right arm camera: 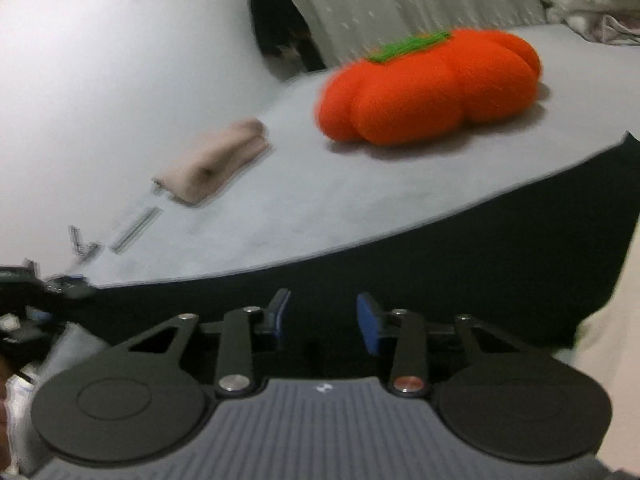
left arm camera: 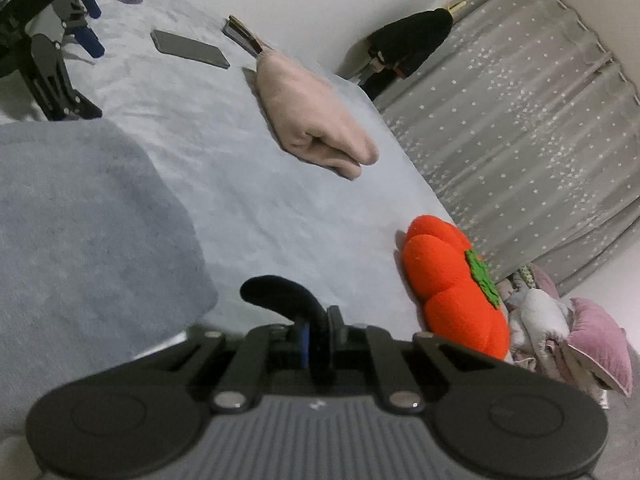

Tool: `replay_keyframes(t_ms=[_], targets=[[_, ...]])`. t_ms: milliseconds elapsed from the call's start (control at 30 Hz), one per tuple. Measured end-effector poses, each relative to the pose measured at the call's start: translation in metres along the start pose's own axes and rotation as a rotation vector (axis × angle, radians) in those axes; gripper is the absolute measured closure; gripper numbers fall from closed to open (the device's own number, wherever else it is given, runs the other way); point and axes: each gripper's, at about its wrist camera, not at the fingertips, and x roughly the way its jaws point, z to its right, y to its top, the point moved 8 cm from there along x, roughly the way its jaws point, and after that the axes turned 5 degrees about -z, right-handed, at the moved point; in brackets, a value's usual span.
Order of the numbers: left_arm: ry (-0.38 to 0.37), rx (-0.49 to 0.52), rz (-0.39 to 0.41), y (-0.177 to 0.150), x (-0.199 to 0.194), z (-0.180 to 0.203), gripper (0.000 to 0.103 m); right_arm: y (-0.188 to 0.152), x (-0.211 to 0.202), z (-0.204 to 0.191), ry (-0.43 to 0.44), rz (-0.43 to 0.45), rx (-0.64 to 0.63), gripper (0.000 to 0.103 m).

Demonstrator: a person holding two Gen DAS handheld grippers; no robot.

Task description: Fold clothes

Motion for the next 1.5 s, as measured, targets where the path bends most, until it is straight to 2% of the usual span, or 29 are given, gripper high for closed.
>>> replay_keyframes(t_ms=[100, 333, 500, 633, 733, 833, 933, 1133, 1167, 1200, 1267, 1333, 1433, 1500], targets=[[0.023, 0.008, 0.011, 0.001, 0.001, -0.003, 0.095, -0.01, 0.013, -0.004, -0.03, -0.038, -0.092, 0.063], [0.045, 0.023, 0.03, 0.001, -0.001, -0.003, 0.095, -0.027, 0.03, -0.068, 0.01, -0.06, -0.311, 0.063], [0.057, 0.011, 0.047, 0.004, 0.0, -0.007, 0.095, -0.033, 0.043, -0.097, 0.043, -0.067, -0.392, 0.063], [0.056, -0.014, 0.057, 0.003, 0.0, -0.009, 0.095, -0.017, 0.016, -0.073, 0.002, -0.023, -0.304, 0.07], [0.044, -0.025, 0.065, 0.004, -0.002, -0.007, 0.095, -0.004, -0.015, -0.025, -0.111, 0.009, -0.172, 0.07], [0.032, -0.029, 0.073, 0.005, -0.004, -0.004, 0.095, -0.008, -0.033, 0.031, -0.211, -0.029, -0.058, 0.063], [-0.011, -0.037, 0.102, 0.008, -0.011, 0.007, 0.095, -0.017, -0.027, 0.044, -0.189, -0.043, -0.057, 0.063], [-0.105, -0.022, 0.177, 0.012, -0.029, 0.034, 0.095, -0.025, -0.014, -0.004, -0.066, -0.067, -0.203, 0.059], [-0.115, -0.012, 0.181, 0.011, -0.031, 0.039, 0.095, -0.023, -0.021, -0.006, -0.025, -0.055, -0.184, 0.06], [-0.123, -0.003, 0.185, 0.01, -0.033, 0.044, 0.095, -0.022, -0.027, -0.009, 0.015, -0.042, -0.165, 0.067], [-0.14, 0.017, 0.193, 0.007, -0.036, 0.054, 0.095, -0.019, -0.041, -0.011, 0.077, -0.017, -0.134, 0.07], [-0.152, 0.033, 0.192, 0.006, -0.037, 0.061, 0.095, -0.017, -0.056, 0.0, 0.033, 0.014, -0.132, 0.069], [-0.173, 0.045, 0.189, 0.004, -0.039, 0.071, 0.095, -0.011, -0.076, 0.037, -0.004, 0.038, -0.053, 0.069], [-0.19, 0.042, 0.187, 0.003, -0.04, 0.076, 0.095, -0.005, -0.085, 0.07, -0.048, 0.053, 0.014, 0.063]])
